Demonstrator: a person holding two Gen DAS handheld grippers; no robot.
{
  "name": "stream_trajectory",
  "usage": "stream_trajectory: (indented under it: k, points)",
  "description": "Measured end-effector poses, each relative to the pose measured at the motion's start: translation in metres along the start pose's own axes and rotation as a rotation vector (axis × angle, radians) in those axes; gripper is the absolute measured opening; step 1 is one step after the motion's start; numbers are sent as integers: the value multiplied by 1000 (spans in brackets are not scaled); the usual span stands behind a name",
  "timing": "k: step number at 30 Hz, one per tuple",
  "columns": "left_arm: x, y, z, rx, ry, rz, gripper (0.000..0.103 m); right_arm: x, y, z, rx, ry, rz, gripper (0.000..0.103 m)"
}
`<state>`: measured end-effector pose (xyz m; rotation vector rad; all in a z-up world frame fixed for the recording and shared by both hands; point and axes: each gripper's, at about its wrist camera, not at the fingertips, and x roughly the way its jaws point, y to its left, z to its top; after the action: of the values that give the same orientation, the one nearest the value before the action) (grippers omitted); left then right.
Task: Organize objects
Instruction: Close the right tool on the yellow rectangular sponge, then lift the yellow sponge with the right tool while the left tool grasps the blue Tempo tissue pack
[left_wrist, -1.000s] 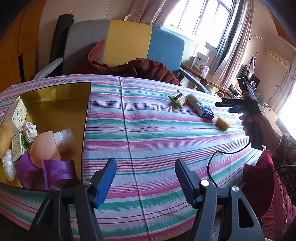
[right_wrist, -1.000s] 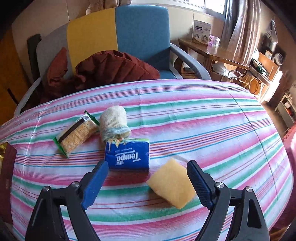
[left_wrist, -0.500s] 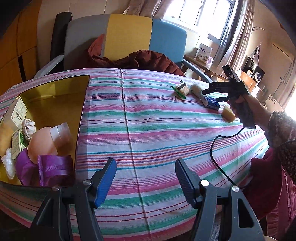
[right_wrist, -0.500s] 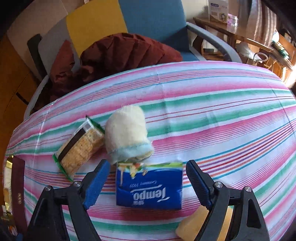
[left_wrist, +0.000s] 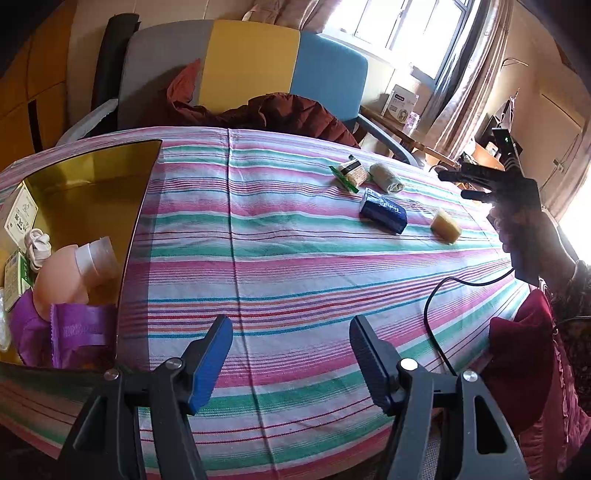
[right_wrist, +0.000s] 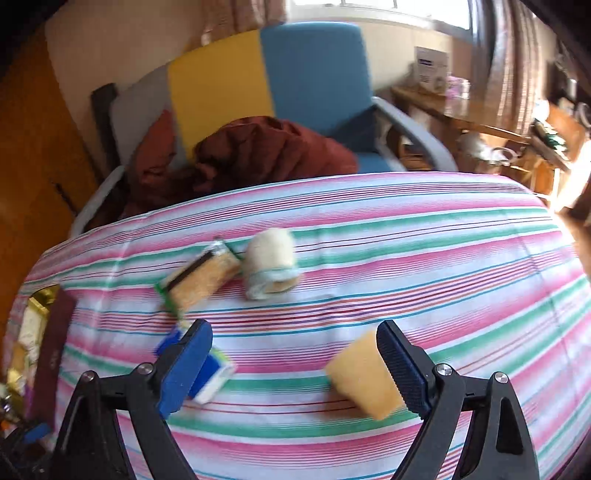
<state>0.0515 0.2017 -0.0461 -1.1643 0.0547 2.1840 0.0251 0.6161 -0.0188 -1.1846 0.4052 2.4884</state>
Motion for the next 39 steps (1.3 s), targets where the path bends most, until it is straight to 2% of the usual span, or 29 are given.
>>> stream_trajectory:
  k: [2,5,8,13,17,18,19,21,24,27,30,32,34,35,38,39]
  points:
    - [-2,0,0,-2,-1,-1,67,14,-16,-1,4,29,-93,91]
    - [-4,1,1,-3,-5,5,67,35,-34,-12,-3,86,-153,91]
    - [-1,1,1,-10,1,11,67,51,-47,-19,27,145,-130,90]
    - [5,-3,1,-12,18,2,67,63,-47,-24,34,195,-55,87]
    - [4,-6,0,6,16,4,67,59,-34,-30,-48,195,-72,85]
    - [4,-5,0,5,15,3,67,58,-32,-30,-63,195,-58,72]
    - [4,-4,0,0,15,2,67,58,-31,-31,-60,201,-25,66]
    - [4,-1,1,-9,16,0,67,55,-30,-30,-52,192,-19,60]
    - [5,2,1,-21,22,8,67,48,-23,-24,-43,177,32,41]
    - [8,3,1,-34,27,9,67,47,-9,-16,-32,171,83,37]
    - [8,0,1,-23,30,12,67,54,11,-15,-91,144,57,36]
    - [8,-3,1,-11,29,22,67,60,16,-14,-79,134,71,36]
    - [10,-3,2,-11,31,20,67,59,24,-15,-89,130,126,36]
    - [12,-4,3,-14,35,16,67,59,27,-16,-85,134,185,36]
    - [16,-10,7,-7,37,11,67,47,38,-20,-42,141,435,35]
    - [17,-12,9,-2,37,11,67,42,41,-19,-33,124,479,35]
